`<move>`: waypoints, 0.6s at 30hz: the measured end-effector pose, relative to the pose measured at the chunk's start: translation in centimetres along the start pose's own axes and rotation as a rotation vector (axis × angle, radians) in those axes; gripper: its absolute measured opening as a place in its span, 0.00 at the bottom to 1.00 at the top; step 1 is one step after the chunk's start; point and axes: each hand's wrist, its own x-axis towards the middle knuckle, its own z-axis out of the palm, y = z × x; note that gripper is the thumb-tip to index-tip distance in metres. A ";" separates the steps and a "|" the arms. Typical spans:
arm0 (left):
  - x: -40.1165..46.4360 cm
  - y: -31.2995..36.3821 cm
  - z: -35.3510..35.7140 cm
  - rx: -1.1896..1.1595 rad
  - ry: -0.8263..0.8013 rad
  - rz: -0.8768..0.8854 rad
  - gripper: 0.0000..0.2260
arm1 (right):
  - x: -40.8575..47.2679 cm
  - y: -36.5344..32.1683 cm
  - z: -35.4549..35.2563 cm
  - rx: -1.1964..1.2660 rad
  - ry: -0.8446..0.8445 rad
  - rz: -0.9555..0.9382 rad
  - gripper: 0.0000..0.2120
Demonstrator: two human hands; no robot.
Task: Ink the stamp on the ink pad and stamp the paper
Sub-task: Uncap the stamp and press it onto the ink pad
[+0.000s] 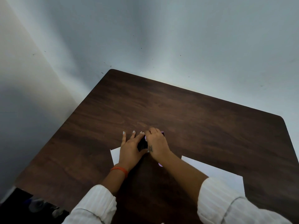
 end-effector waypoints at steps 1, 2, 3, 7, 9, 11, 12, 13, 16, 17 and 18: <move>0.0 0.0 0.0 0.001 -0.003 -0.002 0.28 | -0.1 -0.2 0.2 0.010 0.020 0.034 0.18; 0.0 0.0 0.0 0.003 -0.004 -0.003 0.28 | -0.1 -0.2 0.2 0.007 0.027 0.037 0.19; 0.0 -0.1 0.1 0.000 0.000 0.000 0.28 | 0.0 0.2 0.1 -0.005 0.015 0.003 0.18; 0.0 0.0 0.1 -0.035 0.030 0.008 0.29 | 1.0 2.4 -1.4 -0.075 -0.131 -0.252 0.10; 0.0 0.0 0.1 -0.045 0.041 0.008 0.29 | 1.4 2.6 -1.7 -0.073 -0.140 -0.280 0.10; -0.1 -0.1 0.1 -0.043 0.042 0.004 0.29 | 1.0 1.8 -1.2 -0.054 -0.089 -0.222 0.10; 0.0 -0.1 0.2 -0.041 0.041 0.002 0.29 | 0.7 1.3 -0.8 -0.045 -0.070 -0.174 0.12; 0.0 0.0 0.2 -0.040 0.040 0.000 0.29 | 0.5 1.0 -0.5 -0.032 -0.051 -0.135 0.13; 0.0 0.0 0.2 -0.035 0.033 0.001 0.29 | 0.5 1.2 -0.8 -0.005 -0.050 -0.113 0.10; 0.0 0.1 0.1 -0.038 0.032 0.001 0.29 | 0.6 1.6 -1.2 0.007 -0.066 -0.133 0.09; 0.0 0.1 0.0 -0.044 0.033 -0.001 0.29 | 0.9 1.9 -1.5 0.015 -0.085 -0.152 0.08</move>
